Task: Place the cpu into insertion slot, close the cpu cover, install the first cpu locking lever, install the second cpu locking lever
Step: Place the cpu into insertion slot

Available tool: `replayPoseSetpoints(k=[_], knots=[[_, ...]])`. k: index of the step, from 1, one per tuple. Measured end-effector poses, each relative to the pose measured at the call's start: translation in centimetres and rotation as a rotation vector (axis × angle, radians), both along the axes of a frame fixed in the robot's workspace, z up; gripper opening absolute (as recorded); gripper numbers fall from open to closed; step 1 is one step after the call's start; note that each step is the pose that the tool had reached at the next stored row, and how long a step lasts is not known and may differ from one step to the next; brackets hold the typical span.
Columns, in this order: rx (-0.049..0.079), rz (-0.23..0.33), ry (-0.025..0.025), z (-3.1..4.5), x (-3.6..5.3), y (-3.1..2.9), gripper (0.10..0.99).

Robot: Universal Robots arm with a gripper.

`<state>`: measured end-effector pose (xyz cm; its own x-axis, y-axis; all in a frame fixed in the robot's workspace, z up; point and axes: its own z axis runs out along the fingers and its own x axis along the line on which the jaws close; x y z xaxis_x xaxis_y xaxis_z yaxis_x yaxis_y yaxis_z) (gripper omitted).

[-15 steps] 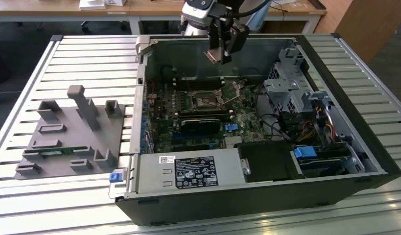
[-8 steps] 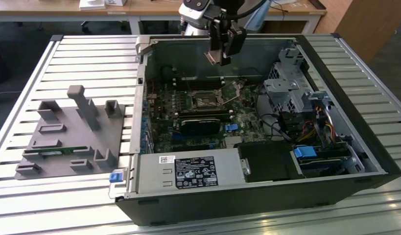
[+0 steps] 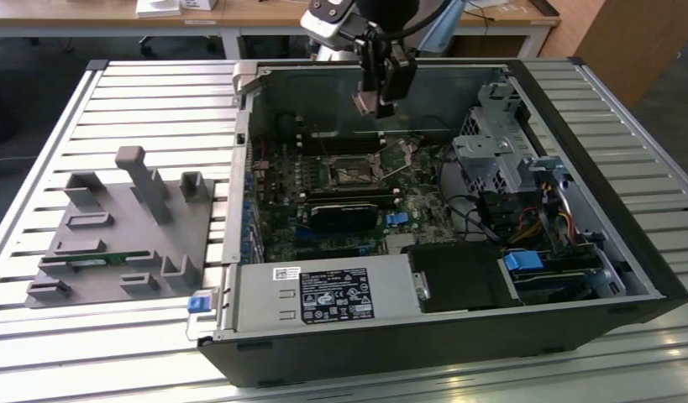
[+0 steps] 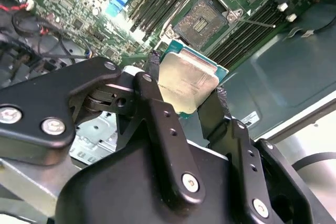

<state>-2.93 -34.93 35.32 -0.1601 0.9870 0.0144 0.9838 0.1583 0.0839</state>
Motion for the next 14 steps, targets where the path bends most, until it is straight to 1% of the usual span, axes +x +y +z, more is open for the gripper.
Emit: replayPoseSetpoints(k=[4,10,14], knots=[[0.000,-0.064,0.0000,-0.24,0.00,0.00,0.541],[0.000,-0.146,0.0002,-0.72,-0.01,0.03,0.541],[0.001,-0.151,0.0002,-1.16,-0.02,0.05,0.541]])
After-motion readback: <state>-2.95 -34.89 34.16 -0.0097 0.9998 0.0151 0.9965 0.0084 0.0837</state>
